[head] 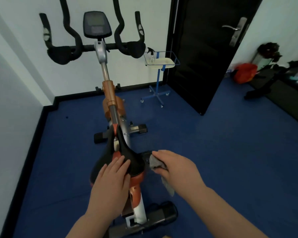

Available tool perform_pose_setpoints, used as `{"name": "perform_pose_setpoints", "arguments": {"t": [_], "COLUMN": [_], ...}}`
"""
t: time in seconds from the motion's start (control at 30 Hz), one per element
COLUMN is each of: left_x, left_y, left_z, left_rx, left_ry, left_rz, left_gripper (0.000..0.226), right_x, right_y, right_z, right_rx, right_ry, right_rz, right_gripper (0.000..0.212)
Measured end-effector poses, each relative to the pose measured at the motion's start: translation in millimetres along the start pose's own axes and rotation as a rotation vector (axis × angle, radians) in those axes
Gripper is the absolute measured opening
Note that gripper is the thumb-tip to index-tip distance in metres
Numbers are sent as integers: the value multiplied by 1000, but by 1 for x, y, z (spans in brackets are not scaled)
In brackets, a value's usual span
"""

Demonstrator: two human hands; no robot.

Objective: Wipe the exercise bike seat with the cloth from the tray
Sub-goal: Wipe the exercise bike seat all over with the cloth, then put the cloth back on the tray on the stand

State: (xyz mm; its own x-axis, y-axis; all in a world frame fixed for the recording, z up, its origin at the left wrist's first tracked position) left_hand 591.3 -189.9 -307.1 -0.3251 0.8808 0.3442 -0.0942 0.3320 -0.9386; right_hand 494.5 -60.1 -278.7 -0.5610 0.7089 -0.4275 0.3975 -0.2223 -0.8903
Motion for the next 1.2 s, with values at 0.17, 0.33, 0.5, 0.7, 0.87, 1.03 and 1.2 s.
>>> {"name": "perform_pose_setpoints", "arguments": {"t": [0.17, 0.33, 0.5, 0.7, 0.87, 1.03, 1.2], "left_x": [62, 128, 193, 279, 319, 330, 329], "left_y": [-2, -16, -5, 36, 37, 27, 36], "left_z": [-3, 15, 57, 112, 141, 188, 252], "left_rx": [-60, 5, 107, 116, 123, 132, 166], "left_ry": [91, 149, 103, 18, 7, -31, -51], "left_rz": [24, 85, 90, 31, 88, 137, 105], "left_gripper": [56, 57, 53, 48, 55, 54, 59], "right_x": [38, 93, 170, 262, 306, 330, 350], "right_y": [-36, -84, -128, -185, -214, -239, -257], "right_z": [-31, -52, -56, -50, -25, 27, 91], "right_rx": [35, 93, 110, 105, 85, 103, 89], "right_ry": [44, 46, 27, -16, -28, -62, -77], "right_rz": [-54, -97, -137, -200, -155, -88, -103], "right_gripper": [49, 49, 50, 50, 49, 51, 50]}}
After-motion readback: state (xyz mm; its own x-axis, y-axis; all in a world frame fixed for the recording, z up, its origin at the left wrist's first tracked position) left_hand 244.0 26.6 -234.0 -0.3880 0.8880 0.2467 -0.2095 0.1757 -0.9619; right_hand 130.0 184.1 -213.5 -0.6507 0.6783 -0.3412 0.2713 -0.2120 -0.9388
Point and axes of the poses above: each hand's wrist, its own z-axis towards the middle knuckle, its own y-axis out of the palm, x = y × z, the point moved 10 cm from there along z, towards the middle knuckle, and after that the axes turned 2 degrees about y, right-handed, at the moved point
